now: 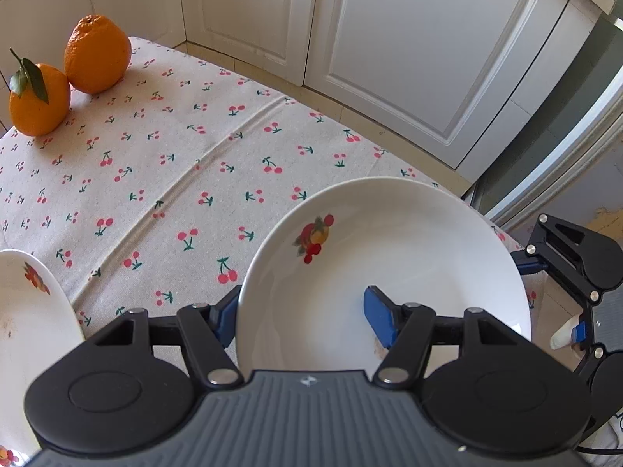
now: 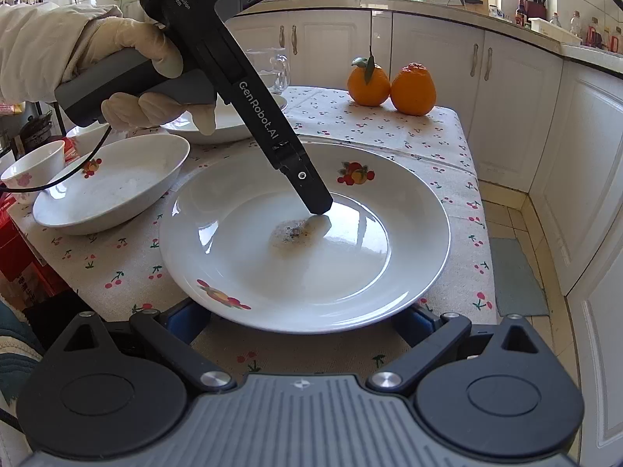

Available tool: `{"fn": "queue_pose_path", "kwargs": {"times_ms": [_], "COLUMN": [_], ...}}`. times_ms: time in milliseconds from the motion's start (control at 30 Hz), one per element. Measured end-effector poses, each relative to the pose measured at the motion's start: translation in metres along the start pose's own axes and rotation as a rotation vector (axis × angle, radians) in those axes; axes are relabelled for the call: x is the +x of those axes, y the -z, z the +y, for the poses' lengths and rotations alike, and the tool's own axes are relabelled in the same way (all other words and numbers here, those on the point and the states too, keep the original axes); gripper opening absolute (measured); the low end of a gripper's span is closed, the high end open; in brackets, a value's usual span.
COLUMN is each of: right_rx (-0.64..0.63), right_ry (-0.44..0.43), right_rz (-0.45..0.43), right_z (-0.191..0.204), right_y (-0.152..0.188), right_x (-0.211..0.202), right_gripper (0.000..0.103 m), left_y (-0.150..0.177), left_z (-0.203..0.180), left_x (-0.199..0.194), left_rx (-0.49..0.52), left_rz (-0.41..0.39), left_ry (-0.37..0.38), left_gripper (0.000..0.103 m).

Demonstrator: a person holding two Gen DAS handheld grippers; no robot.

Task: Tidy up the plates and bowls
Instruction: 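Lift the stained plate off the table with the left tool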

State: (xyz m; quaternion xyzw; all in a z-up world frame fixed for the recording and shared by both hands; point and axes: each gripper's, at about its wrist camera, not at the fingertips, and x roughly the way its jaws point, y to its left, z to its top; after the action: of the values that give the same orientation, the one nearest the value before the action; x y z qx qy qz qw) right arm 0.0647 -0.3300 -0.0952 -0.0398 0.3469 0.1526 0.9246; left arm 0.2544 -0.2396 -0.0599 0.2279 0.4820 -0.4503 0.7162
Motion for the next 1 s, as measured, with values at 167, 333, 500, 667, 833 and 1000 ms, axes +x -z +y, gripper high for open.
{"fn": "queue_pose_path", "kwargs": {"times_ms": [167, 333, 500, 667, 833, 1000], "right_rx": [0.017, 0.012, 0.006, 0.01, 0.001, 0.005], "right_ry": [-0.006, 0.005, 0.02, 0.024, 0.03, 0.028], "right_rz": [0.002, -0.001, 0.009, 0.008, 0.01, 0.011], "right_z": [-0.013, -0.024, -0.034, -0.043, -0.049, -0.053], "right_y": [-0.007, -0.014, -0.017, -0.023, -0.028, -0.032], "right_x": [0.004, 0.01, 0.017, 0.025, 0.032, 0.038], "right_gripper": [0.101, 0.101, 0.101, 0.101, 0.101, 0.101], "left_y": [-0.013, -0.027, -0.039, -0.048, -0.055, -0.057], "left_z": [0.006, 0.013, 0.019, 0.026, 0.032, 0.036], "left_x": [0.005, 0.014, 0.02, 0.023, 0.026, 0.029], "left_rx": [0.001, -0.004, -0.005, -0.008, -0.019, -0.029], "left_rz": [-0.015, -0.019, -0.027, -0.038, -0.044, -0.044], "left_ry": [0.001, 0.0, -0.001, -0.006, -0.013, -0.012], "left_gripper": [0.064, 0.064, 0.064, 0.064, 0.064, 0.064]}}
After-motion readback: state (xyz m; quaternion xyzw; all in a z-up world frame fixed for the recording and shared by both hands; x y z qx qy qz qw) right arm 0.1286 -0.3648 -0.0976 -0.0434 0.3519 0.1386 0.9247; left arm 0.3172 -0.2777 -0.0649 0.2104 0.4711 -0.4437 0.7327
